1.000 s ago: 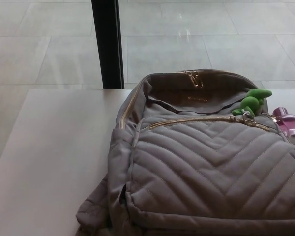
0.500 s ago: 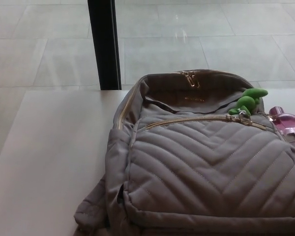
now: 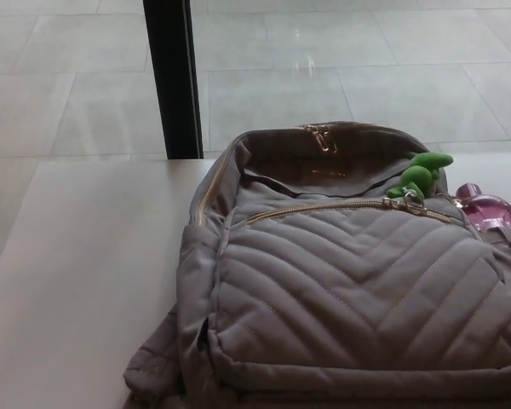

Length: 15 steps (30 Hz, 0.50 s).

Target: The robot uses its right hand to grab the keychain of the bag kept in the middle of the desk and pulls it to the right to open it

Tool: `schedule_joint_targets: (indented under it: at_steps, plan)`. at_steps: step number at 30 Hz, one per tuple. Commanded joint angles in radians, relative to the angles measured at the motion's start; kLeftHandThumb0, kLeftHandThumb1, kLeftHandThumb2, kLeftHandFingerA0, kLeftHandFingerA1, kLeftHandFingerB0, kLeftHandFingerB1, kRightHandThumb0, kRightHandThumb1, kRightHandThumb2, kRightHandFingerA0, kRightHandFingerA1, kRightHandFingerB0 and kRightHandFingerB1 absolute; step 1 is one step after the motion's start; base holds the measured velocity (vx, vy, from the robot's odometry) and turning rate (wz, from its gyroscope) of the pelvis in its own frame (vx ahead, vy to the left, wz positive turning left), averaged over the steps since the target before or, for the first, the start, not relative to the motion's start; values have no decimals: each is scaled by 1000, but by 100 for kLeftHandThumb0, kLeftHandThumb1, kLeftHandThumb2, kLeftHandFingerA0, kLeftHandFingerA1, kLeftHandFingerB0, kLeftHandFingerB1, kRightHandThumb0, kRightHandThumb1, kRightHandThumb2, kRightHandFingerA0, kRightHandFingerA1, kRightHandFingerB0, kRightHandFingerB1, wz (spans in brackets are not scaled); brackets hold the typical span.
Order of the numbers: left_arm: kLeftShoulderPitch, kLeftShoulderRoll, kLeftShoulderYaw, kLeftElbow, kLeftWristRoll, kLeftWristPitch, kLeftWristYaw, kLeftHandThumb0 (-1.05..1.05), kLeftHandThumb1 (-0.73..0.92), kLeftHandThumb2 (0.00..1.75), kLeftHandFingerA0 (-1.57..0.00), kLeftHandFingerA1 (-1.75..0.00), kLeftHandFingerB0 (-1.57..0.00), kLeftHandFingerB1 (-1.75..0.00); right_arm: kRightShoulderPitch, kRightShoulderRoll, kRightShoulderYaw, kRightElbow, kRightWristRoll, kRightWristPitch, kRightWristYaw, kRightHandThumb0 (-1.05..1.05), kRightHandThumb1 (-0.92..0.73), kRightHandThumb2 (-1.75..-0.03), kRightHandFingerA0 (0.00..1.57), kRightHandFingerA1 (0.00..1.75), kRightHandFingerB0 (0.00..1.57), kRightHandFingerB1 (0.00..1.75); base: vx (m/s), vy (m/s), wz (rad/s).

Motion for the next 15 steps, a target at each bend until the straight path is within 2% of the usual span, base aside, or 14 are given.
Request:
schedule_joint_targets:
  at_steps: [1,2,4,5,6,7,11,12,15]
  plan:
    - [-8,29,5,11,-7,22,-13,-99,82,95,-59,-59,-39,-50,36,11,50,-65,94,-4,59,-41,-71,-63,14,43,9,21,0,0,0]
    - [-9,29,2,3,-6,16,-18,-87,92,86,-59,-52,-41,-44,37,8,68,-58,87,-18,47,-40,-71,-63,19,47,11,24,0,0,0]
    - [1,33,-9,-2,4,12,-19,-94,92,89,-55,-54,-36,-48,54,4,99,-72,81,-21,46,-39,-72,-64,18,47,11,24,0,0,0]
    - [3,33,-14,-1,9,14,-16,-83,82,121,-50,-60,-27,-53,68,4,108,-84,87,-25,44,-36,-73,-62,21,50,12,26,0,0,0]
    - [0,29,-7,3,1,28,-10,-92,91,83,-57,-52,-36,-47,74,-7,128,-58,80,-58,57,-36,-75,-63,17,47,12,26,0,0,0]
    - [0,29,-5,6,-2,31,-10,-93,92,85,-58,-53,-30,-44,79,-11,140,-51,79,-70,61,-35,-74,-63,19,48,13,27,0,0,0]
    - [11,34,8,11,-19,34,-35,-93,91,83,-53,-55,-28,-45,98,-12,173,-49,87,-83,46,-34,-74,-62,27,55,15,27,0,0,0]
    - [13,35,10,12,-21,33,-37,-92,92,86,-55,-54,-33,-47,99,-14,187,-53,90,-80,59,-38,-74,-65,18,48,11,25,0,0,0]
    - [20,36,9,14,-14,26,-34,-92,92,85,-55,-55,-32,-46,107,-23,220,-60,93,-89,79,-40,-74,-64,18,46,12,25,0,0,0]
